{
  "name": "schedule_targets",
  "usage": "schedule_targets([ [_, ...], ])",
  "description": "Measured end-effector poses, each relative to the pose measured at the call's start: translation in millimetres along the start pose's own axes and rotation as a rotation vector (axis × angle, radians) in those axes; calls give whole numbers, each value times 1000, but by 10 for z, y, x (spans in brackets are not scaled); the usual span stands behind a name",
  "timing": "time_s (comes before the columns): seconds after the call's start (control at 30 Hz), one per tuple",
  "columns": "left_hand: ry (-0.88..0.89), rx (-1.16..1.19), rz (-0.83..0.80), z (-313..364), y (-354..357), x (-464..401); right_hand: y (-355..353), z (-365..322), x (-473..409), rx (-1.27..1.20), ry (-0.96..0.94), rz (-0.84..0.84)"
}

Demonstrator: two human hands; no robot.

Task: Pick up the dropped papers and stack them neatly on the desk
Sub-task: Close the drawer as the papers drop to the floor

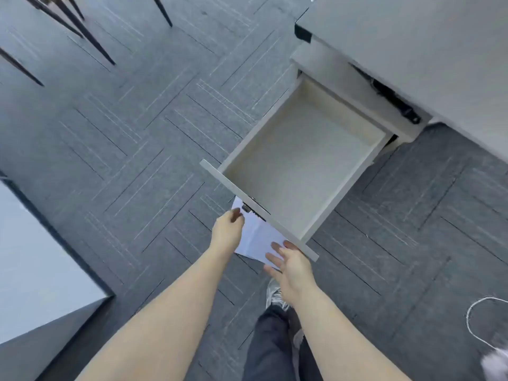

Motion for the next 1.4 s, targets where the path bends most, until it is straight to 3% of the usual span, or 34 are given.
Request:
schedule_targets([
  [0.17, -4, 173, 65, 91, 106, -171, -53, -64, -145, -182, 23, 15],
  [0.43, 41, 260, 105, 580, 326, -331, -141, -593, -312, -176, -81, 9],
  [1.0, 171, -9, 202, 2295, 1196, -991, -483, -2491, -797, -39, -209, -53],
  [1.4, 246, -165, 285, 2993, 1521, -1220, -616, -3203, -1016, 21, -264, -44],
])
Point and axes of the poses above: each hand's wrist, its own x-axis away from the middle knuckle, its own y-axis out of the palm, z = x × y, the point moved 10 cm from there along -x, towards the middle knuckle, and after that the axes turned 3 degrees about -z, right-handed, at the moved point
